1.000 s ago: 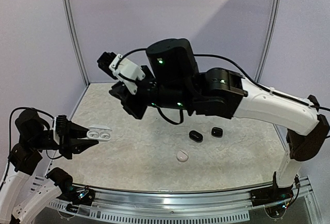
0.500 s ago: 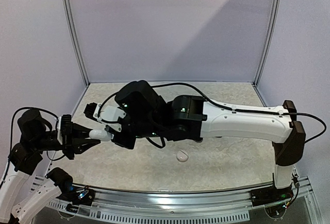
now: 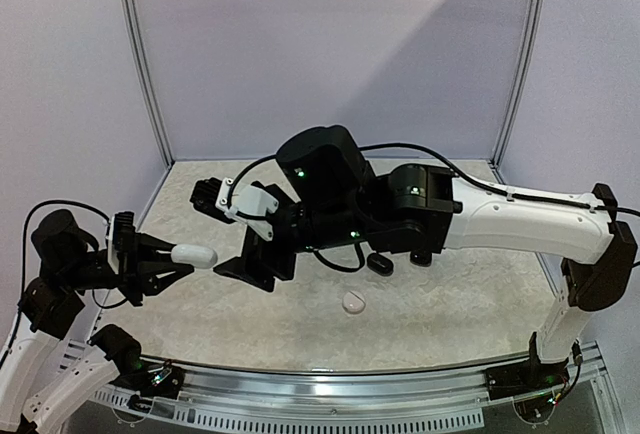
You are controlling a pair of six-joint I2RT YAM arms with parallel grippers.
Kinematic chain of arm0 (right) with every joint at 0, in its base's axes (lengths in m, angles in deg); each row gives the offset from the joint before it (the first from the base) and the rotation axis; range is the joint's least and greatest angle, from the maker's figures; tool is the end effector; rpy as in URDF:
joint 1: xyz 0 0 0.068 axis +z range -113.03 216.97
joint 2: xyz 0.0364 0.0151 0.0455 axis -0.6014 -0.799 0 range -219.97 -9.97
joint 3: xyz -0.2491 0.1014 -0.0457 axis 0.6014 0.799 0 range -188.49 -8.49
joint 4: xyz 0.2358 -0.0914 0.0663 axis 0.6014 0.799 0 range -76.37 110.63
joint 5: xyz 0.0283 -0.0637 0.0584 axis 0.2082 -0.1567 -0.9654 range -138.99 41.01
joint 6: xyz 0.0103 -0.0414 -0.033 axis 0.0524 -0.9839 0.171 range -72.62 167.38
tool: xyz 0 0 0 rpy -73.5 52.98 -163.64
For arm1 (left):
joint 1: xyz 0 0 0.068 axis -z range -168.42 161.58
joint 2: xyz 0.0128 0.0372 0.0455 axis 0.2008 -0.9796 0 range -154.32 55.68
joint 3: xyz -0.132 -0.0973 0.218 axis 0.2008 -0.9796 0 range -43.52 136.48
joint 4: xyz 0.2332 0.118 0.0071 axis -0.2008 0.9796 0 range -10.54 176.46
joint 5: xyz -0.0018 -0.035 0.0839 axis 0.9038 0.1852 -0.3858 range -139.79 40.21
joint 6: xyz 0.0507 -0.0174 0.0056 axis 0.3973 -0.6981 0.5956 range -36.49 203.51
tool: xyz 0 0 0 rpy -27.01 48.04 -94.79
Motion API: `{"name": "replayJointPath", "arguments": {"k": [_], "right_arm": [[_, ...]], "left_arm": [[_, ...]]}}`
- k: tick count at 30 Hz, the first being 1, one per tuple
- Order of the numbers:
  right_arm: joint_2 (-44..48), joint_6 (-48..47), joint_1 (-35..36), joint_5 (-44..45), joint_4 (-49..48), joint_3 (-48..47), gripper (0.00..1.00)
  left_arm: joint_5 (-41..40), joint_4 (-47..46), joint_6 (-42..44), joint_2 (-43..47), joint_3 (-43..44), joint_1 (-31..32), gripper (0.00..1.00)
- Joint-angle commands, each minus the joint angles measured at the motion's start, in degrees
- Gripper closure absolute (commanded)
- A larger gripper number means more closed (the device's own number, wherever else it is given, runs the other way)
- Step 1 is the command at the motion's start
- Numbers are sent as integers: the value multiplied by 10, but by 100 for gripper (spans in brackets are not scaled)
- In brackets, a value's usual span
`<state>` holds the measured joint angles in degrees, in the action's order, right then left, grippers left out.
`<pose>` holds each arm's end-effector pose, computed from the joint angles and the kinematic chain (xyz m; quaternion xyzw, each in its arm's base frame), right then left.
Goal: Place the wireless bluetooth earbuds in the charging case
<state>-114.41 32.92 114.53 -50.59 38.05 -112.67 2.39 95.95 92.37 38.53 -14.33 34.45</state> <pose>0.0917 0.4209 0.3822 -0.6109 0.5792 0.2924 0.4536 0.0723 -0.0612 0.2938 0.4675 0.5524 -0.3948 0.5661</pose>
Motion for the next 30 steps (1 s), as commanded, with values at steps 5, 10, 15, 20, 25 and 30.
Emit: {"name": "replayJointPath", "arguments": {"k": [5,10,15,20,25,30], "right_arm": [[-68,-3,-1,-82,4,-67,31],[-94,7,-6,-94,19,-91,62],[-87,23,-7,-116,10,-91,95],[-74,82,-36,-100,20,-83,100],[-72,271,-134,-82,74,-39,100],[-59,486,-248,-161,43,129,99]], "left_arm": [[31,-32,-40,2,-8,-1,100],[32,-44,-55,4,-9,1,100],[27,-48,-65,7,-13,0,100],[-41,-69,-129,9,-28,0,22],[-233,-71,-233,22,-46,-11,1],[-470,-12,-259,14,-53,-36,1]]}}
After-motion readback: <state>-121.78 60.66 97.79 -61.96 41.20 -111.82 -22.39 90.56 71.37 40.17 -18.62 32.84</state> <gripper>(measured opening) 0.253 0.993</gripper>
